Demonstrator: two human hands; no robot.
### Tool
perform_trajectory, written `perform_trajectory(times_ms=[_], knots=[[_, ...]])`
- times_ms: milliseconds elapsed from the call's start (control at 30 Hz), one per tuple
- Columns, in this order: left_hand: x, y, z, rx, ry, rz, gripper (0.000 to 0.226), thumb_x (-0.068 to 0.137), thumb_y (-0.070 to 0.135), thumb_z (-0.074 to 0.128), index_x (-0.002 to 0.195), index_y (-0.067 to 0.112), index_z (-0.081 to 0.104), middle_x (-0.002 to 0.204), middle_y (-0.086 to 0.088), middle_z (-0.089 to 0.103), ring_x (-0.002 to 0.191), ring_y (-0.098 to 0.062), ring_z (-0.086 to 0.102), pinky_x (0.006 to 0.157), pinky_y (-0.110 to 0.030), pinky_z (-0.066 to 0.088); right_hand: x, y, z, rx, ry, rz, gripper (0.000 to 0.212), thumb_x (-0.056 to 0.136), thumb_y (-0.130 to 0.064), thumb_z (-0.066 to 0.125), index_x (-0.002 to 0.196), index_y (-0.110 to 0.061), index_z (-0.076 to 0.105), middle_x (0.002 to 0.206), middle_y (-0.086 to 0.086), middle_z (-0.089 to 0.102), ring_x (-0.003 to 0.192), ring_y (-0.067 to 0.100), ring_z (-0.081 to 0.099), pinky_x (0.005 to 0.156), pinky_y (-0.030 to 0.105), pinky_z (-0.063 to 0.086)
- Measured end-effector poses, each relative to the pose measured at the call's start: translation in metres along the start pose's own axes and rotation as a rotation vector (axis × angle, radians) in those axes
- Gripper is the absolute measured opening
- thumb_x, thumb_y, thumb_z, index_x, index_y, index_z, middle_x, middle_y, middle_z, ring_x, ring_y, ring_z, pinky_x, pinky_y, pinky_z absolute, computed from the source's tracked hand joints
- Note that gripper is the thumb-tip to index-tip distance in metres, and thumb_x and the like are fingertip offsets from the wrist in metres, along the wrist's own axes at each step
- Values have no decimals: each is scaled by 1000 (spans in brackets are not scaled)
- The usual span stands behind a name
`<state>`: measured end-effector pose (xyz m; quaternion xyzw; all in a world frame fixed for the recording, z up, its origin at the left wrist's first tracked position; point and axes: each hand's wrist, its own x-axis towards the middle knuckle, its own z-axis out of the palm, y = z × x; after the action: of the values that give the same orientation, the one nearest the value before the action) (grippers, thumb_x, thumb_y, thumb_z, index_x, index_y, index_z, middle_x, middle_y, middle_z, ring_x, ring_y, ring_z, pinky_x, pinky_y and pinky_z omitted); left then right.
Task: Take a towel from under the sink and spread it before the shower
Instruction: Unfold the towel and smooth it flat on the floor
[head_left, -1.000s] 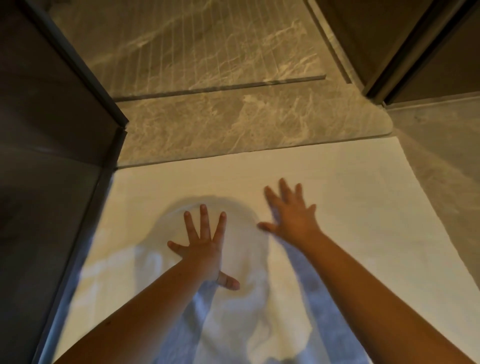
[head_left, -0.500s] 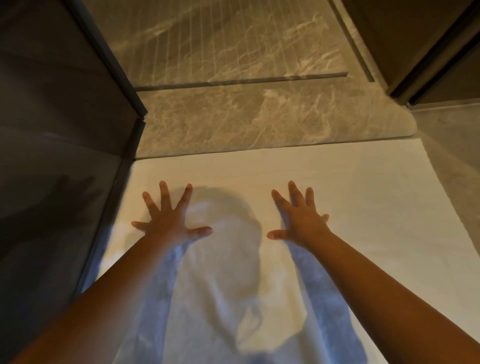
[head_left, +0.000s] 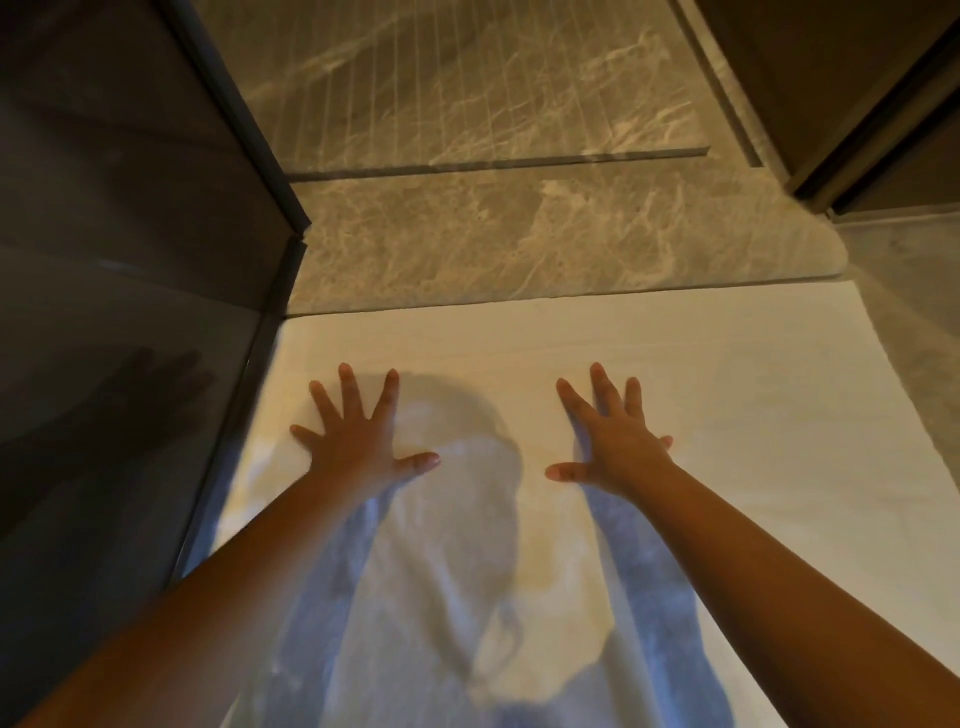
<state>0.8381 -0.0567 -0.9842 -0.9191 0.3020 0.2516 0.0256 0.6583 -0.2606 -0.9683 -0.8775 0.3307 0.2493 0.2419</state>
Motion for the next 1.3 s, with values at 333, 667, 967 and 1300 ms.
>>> perform_trajectory(times_ms=[333,667,967,1300], knots=[[-88,-30,57,6,230,146,61,92,50,7,142,21,29,152,-7,23,138,-27,18,100,-62,30,0,1,0,0,15,-8,103,70,-58,66,141,-43,-6,153,-7,-26,139,34,-24,98,78,20],[-119,-55,56,-110,359,90,58,84,32,27,128,1,47,144,-24,35,134,-39,22,104,-60,22,-16,-19,8,-207,56,-24,94,78,-60,56,145,-32,-4,155,8,-21,139,44,-17,106,71,7],[-87,-24,63,33,252,102,66,90,40,40,144,10,18,154,-15,10,141,-33,7,103,-68,18,-28,-108,100,-354,158,-468,68,92,-53,26,144,-28,-10,156,1,-16,143,26,-16,106,69,6],[-94,-47,61,34,198,136,70,81,54,6,144,25,0,153,-5,-14,138,-22,-19,109,-62,5,-36,52,47,-112,357,193,71,87,-61,20,146,-26,-1,158,4,-9,144,28,-9,106,69,14]])
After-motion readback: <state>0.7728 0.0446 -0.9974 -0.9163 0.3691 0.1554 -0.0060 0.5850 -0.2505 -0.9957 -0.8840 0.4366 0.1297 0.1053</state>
